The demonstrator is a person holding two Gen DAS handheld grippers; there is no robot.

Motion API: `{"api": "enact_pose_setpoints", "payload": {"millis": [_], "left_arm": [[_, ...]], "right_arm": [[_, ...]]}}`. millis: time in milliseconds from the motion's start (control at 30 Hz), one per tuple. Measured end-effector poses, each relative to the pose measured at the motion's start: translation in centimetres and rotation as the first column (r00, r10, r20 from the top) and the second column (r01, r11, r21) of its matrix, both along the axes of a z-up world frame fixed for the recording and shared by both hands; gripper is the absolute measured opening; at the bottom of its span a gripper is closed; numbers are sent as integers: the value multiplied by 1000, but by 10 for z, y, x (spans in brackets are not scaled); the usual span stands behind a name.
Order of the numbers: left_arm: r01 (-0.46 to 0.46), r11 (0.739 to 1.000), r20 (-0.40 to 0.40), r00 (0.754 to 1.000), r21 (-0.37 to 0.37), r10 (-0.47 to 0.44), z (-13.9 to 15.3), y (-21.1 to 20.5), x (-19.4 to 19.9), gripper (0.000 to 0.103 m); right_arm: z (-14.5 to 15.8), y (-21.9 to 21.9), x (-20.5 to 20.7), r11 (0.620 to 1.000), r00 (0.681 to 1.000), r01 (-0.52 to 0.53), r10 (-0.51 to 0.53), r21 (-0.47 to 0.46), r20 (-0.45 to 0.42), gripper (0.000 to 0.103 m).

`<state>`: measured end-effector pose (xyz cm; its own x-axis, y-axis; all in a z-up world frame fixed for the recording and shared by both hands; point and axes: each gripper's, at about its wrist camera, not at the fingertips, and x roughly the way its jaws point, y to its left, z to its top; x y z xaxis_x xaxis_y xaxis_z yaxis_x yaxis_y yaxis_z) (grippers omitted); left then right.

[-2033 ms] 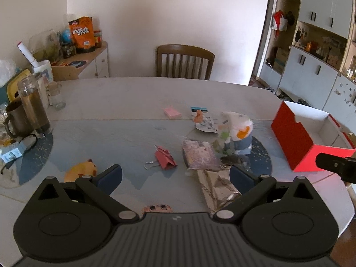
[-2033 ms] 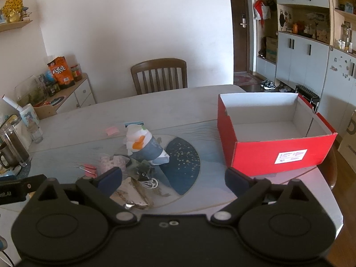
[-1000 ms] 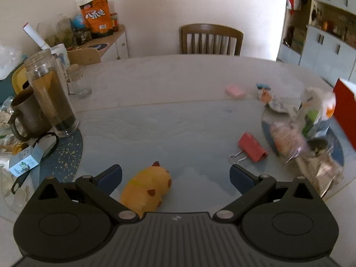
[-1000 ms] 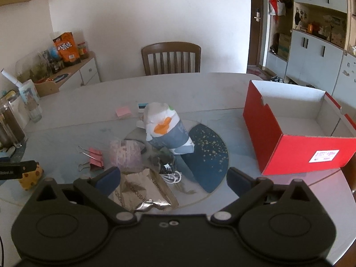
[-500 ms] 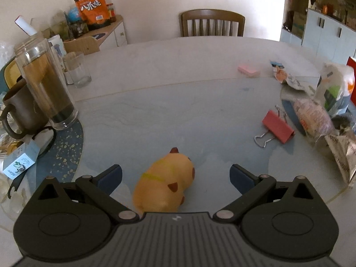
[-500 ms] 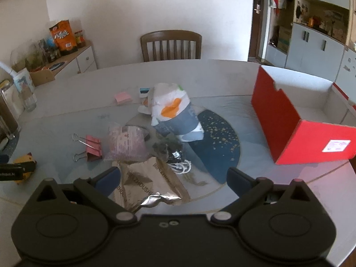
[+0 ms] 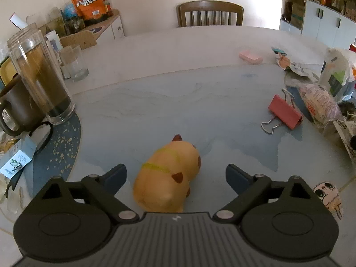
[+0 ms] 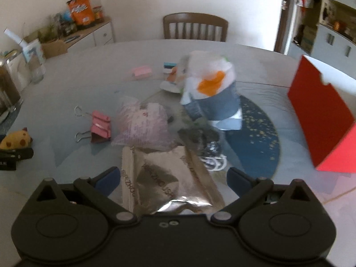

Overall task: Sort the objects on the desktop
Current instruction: 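Close the left tool on the yellow hamster while the right tool grasps the silver foil bag, then carry the hamster and foil bag with both tools over the red box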

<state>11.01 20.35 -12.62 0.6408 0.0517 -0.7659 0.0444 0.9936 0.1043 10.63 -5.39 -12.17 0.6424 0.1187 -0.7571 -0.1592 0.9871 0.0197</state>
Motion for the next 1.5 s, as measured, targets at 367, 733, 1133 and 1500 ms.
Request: {"api": "enact_pose_setpoints", "payload": {"millis": [367,733,1133,1500], "left_arm": [[15,1000,-19,1000,-16,-15,-2,1,1,53],[29,1000,-16,999,-4,-29,-1,-10,-2,49],[69,997,-9,998,-30,-69,4,-23,-11,48],[129,989,-4,992,-70,-130,15,-43,-22,47]], "right_arm": [[-22,6,13,999,997,-8,5,-39,-81,98],[-17,1,9,1000,998,-1,0,-26,-69,61],[-9,1,-2,999,997,19,-22,-46,-68,50],[2,-13,-29,998,994,66,-67,-9,-85,49]]}}
